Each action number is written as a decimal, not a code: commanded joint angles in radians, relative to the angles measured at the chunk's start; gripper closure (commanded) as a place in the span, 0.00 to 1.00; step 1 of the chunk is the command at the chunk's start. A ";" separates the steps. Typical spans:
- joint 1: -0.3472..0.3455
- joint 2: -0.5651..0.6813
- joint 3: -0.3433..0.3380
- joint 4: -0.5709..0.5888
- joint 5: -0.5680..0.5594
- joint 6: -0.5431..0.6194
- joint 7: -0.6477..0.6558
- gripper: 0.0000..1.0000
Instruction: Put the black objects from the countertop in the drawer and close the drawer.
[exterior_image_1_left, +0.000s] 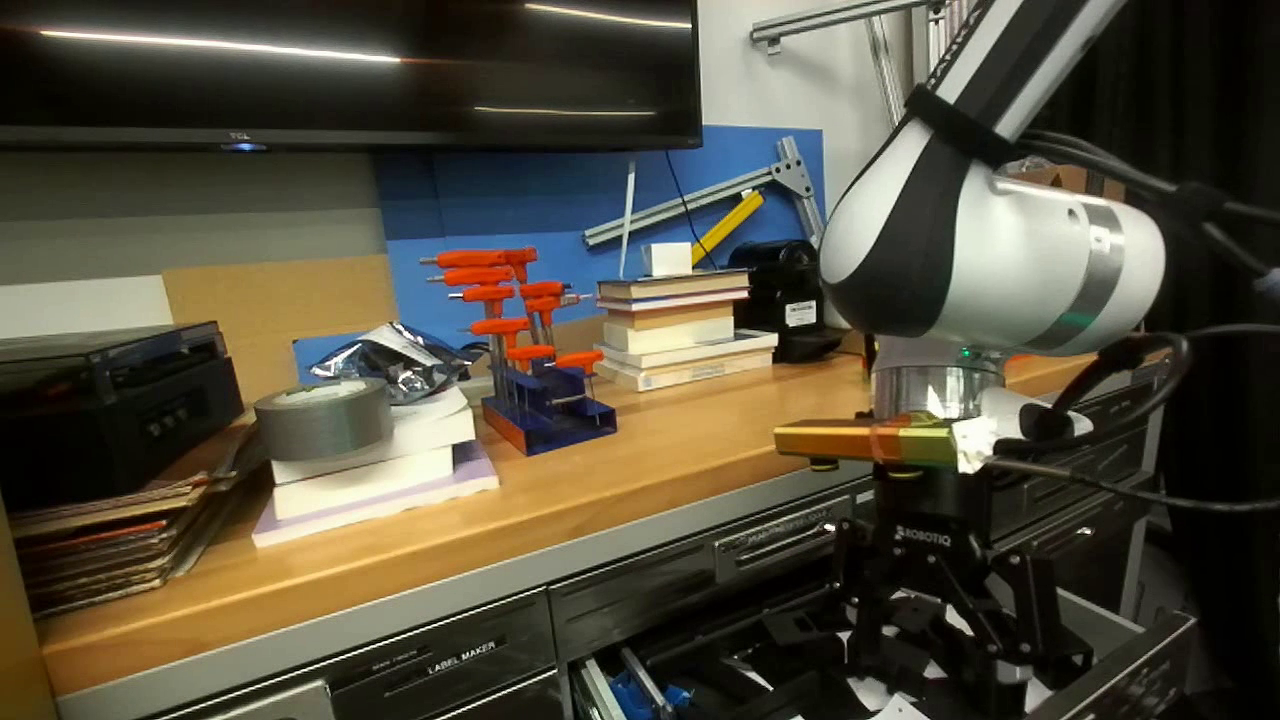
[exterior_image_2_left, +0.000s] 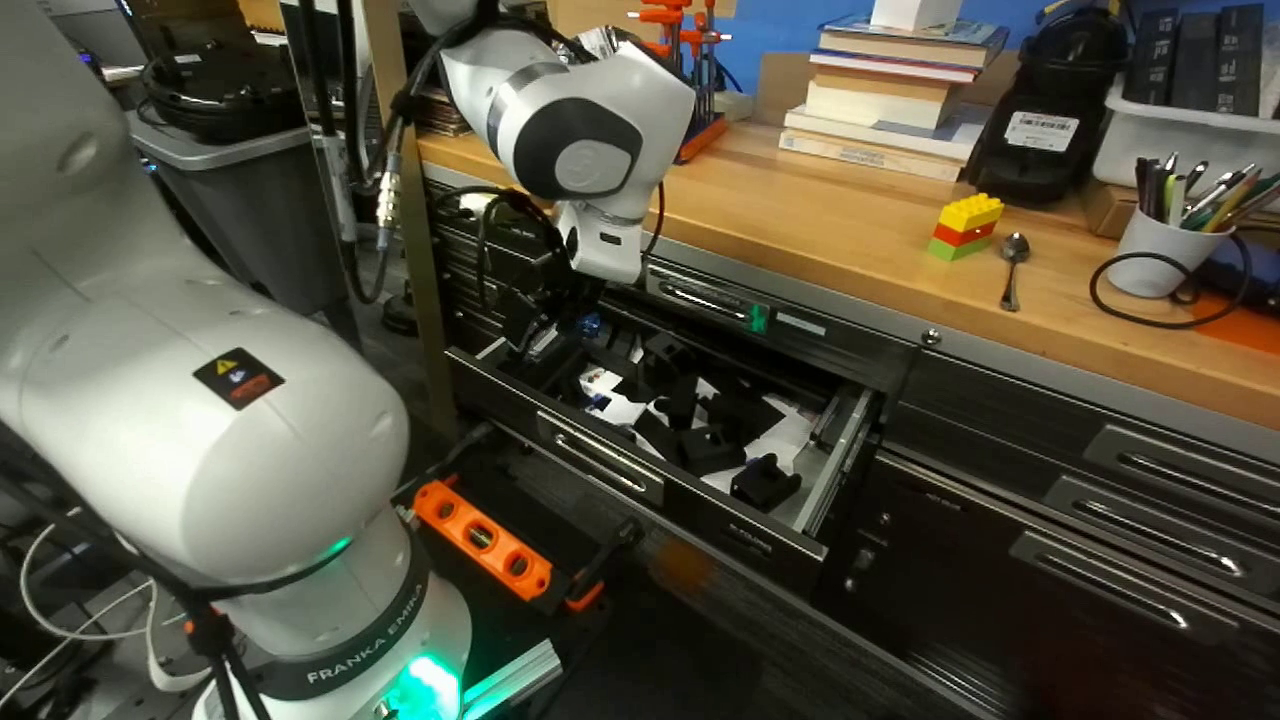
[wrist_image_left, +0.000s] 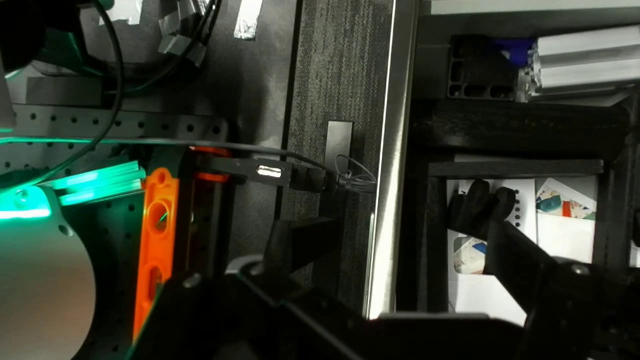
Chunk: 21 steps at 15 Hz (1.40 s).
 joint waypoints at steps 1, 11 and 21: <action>-0.030 0.054 0.032 0.001 -0.020 0.045 0.009 0.00; -0.036 0.287 0.015 -0.002 -0.111 0.330 0.015 0.00; 0.160 0.506 -0.257 -0.003 -0.427 0.765 0.307 0.00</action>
